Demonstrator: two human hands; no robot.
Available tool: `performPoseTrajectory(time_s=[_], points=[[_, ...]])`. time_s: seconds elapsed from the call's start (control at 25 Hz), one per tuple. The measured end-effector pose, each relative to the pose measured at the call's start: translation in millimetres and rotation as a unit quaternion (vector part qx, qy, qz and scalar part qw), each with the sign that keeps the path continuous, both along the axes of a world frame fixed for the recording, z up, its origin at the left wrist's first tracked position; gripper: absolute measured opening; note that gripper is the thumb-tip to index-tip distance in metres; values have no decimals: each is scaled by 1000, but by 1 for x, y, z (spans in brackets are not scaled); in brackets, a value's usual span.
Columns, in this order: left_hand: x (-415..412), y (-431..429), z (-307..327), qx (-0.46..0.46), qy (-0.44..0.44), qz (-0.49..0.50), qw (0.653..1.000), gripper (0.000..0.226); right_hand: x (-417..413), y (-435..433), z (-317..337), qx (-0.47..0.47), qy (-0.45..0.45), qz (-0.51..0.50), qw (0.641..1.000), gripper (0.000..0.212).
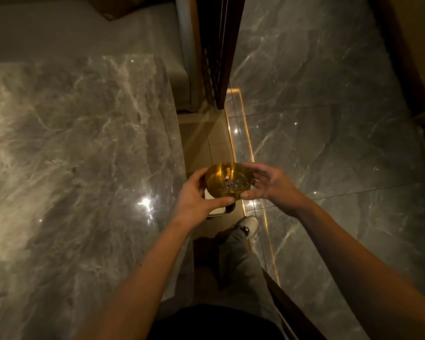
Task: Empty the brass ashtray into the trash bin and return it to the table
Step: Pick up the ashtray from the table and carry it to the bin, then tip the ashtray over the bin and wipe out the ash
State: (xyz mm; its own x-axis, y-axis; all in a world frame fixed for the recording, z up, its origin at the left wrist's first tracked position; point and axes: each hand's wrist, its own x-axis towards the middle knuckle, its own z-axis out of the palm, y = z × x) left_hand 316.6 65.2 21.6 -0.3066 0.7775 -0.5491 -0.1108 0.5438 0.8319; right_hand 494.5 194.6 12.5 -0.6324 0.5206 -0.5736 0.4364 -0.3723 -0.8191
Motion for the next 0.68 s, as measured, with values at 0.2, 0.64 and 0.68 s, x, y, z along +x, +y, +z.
performPoseTrajectory(time_s=[0.2,0.64,0.68], points=[[35,11,-44,-40,-47,27,998,70,27,23,-32,-36,-13,44,998,69],[84,17,-145,-98,-114,90,984,71,55,37,-137,-69,-45,58,995,72],[88,16,-154,-105,-117,99,982,71,56,38,-148,-75,-49,61,994,72]])
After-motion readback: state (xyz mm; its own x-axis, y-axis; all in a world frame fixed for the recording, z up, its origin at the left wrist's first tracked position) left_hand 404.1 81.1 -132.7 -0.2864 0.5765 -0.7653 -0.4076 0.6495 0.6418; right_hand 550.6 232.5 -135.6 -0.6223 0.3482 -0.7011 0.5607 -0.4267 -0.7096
